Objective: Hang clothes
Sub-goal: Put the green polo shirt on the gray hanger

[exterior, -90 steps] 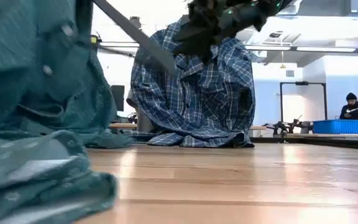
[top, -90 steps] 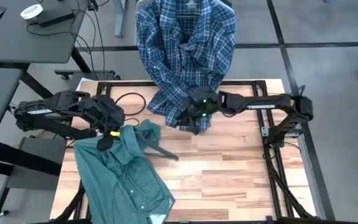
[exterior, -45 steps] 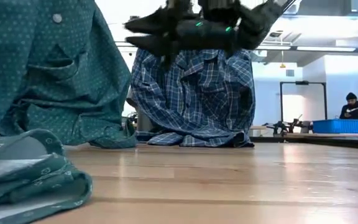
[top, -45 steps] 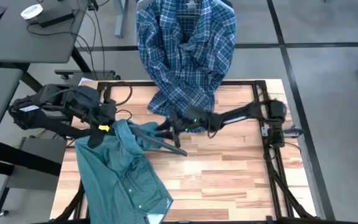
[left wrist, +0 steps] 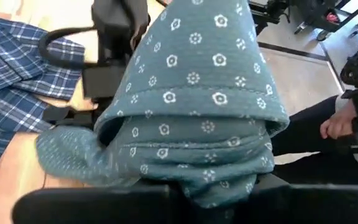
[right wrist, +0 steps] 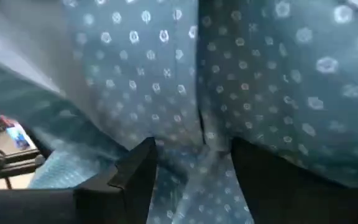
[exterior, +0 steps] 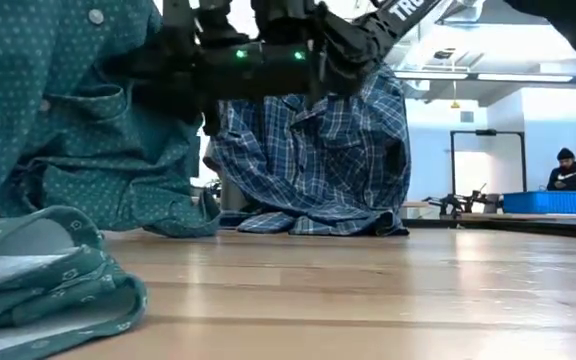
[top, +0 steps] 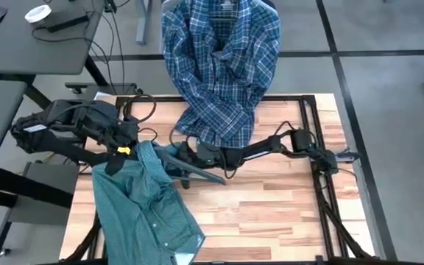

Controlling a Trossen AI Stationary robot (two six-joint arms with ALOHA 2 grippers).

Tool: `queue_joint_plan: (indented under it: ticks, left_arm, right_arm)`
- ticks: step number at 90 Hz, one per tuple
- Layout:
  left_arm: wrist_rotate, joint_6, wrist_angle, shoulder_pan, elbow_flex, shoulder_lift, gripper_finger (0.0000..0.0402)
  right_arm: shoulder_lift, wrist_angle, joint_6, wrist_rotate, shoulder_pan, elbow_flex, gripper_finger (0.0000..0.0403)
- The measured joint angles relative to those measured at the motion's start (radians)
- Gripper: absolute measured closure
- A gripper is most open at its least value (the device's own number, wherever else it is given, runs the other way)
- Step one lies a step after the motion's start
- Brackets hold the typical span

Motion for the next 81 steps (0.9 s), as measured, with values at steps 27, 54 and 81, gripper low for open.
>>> queue_joint_plan:
  ticks: [27, 54, 81]
  left_arm:
    - [0.003, -0.008, 0.003, -0.001, 0.000, 0.000, 0.0376]
    - [0.003, -0.010, 0.014, -0.001, 0.000, 0.000, 0.0376]
    - [0.007, -0.014, -0.004, -0.002, 0.000, -0.003, 0.0376]
  right_arm:
    - [-0.037, 0.068, -0.009, 0.003, -0.035, 0.015, 0.0193]
    - [-0.035, 0.109, -0.009, 0.002, -0.035, 0.034, 0.0202]
    - [-0.121, -0.053, 0.041, -0.142, -0.053, 0.041, 0.0210]
